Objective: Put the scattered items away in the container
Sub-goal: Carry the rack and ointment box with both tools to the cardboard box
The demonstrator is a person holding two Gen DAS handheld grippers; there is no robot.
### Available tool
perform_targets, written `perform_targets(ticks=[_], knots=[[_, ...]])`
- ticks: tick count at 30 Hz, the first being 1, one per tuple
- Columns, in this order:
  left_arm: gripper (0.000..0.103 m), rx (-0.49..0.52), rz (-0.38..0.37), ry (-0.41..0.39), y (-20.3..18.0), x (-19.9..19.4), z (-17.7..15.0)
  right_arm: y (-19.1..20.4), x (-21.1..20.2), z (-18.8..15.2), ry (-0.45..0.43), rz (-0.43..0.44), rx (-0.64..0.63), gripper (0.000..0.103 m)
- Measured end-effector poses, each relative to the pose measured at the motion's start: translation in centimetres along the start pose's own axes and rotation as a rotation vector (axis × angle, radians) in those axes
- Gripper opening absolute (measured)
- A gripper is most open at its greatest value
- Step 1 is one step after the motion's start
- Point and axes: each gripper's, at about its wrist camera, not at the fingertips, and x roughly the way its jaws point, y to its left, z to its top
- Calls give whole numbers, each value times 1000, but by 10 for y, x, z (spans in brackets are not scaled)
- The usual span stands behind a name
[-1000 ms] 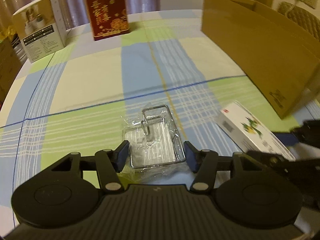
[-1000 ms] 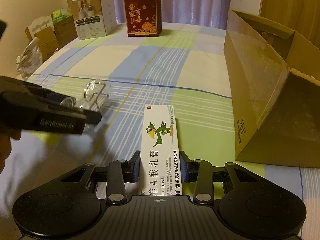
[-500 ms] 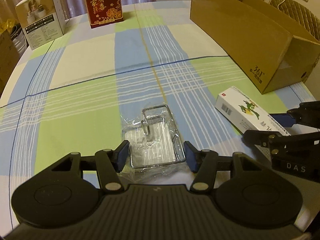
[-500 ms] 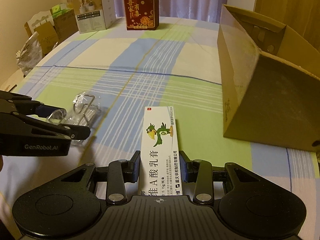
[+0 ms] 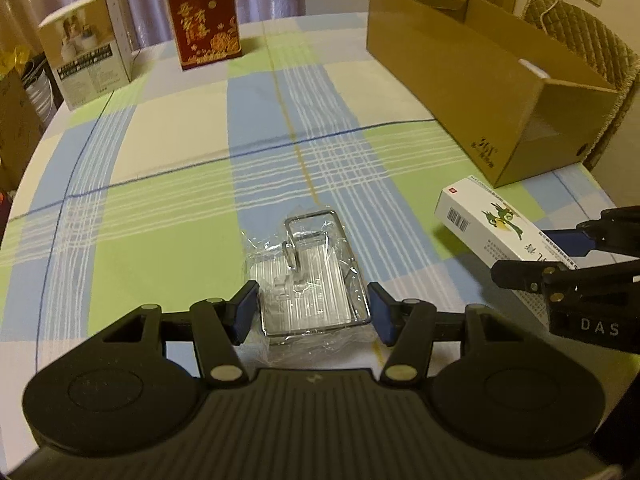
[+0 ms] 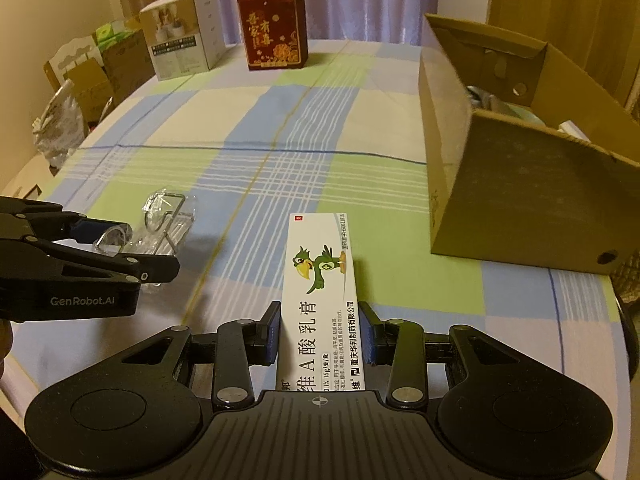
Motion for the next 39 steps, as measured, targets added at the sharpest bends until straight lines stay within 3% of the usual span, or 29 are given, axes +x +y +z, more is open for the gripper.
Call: perform_targets(ticks=[14,23,30,39], knots=[[53,30,-28,-75,-26,-49,5,-20,-64,-7,-75,-37,69,41],[53,89,-54,-152,-58,-69,25,-47,-115,7,-160,-74,114,41],[53,128,-110,-197,-93,-79,80,-83,-144,33,-228,-114,148,41],[53,158,-167,-221,-133,-61,148,-144,-138,83,-272,-166,141,41]])
